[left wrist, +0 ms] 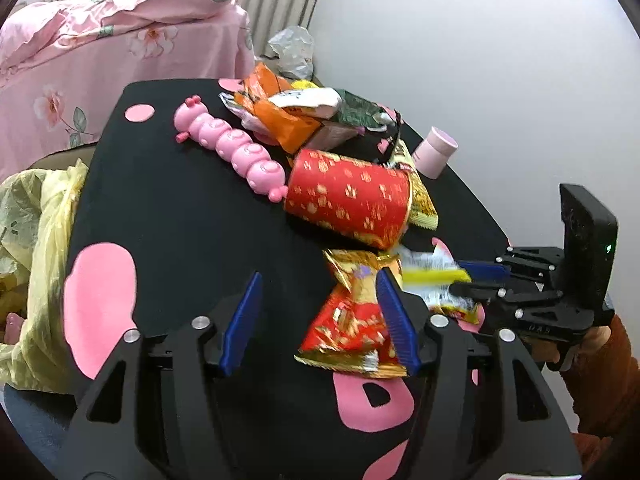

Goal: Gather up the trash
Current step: 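Grasp the red-gold snack bag with the left tool while the right tool grasps the yellow wrapper, then carry both wrappers over the yellow-green bag and open both tools to drop them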

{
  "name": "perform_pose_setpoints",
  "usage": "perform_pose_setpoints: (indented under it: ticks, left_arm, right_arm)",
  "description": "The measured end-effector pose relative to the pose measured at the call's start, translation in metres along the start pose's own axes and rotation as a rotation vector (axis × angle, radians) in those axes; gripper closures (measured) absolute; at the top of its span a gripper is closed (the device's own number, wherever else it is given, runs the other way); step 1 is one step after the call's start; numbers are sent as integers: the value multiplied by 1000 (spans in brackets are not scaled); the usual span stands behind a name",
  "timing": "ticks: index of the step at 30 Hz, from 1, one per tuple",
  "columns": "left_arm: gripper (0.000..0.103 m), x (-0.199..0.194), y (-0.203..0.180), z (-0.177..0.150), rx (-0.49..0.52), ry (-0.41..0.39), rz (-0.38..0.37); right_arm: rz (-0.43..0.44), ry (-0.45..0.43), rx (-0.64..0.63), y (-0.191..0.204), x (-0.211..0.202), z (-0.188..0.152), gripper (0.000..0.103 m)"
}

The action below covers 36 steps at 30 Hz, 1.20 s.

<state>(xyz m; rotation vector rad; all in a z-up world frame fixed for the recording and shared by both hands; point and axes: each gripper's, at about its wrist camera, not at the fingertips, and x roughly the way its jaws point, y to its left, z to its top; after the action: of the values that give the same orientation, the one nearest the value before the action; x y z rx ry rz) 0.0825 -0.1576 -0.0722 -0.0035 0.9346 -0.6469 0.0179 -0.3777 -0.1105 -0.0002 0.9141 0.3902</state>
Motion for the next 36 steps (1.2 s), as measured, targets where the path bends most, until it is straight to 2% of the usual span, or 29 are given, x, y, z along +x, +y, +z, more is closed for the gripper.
perform_pose_setpoints:
  ticks: [3, 7, 10, 13, 16, 17, 22, 27, 31, 36]
  left_arm:
    - [46, 6, -9, -4, 24, 31, -14]
    - [46, 15, -30, -3, 81, 46, 5]
    - [46, 23, -47, -4, 150, 63, 64]
    - [47, 33, -49, -6, 162, 96, 110]
    - [58, 33, -40, -9, 113, 112, 89]
    - [63, 29, -38, -9, 103, 100, 80]
    - [65, -4, -26, -5, 71, 15, 54]
    - [65, -44, -7, 3, 26, -89, 71]
    - [65, -82, 21, 15, -19, -189, 141]
    - [65, -131, 67, 21, -98, -293, 246]
  right_arm:
    - [-19, -40, 49, -7, -13, 0, 86]
    - [-50, -82, 136, -20, -28, -3, 87]
    - [-84, -96, 148, -22, -33, -7, 87]
    - [-109, -115, 155, -21, -36, -9, 87]
    - [-124, -135, 154, -16, -38, -9, 87]
    - [-127, -140, 151, -13, -38, -9, 87]
    - [-130, -177, 133, 3, -44, 1, 87]
    - [-140, -248, 82, 26, -62, 24, 87]
    - [-144, -308, 15, 51, -74, 59, 87]
    - [-105, -371, -37, 84, -75, 106, 87]
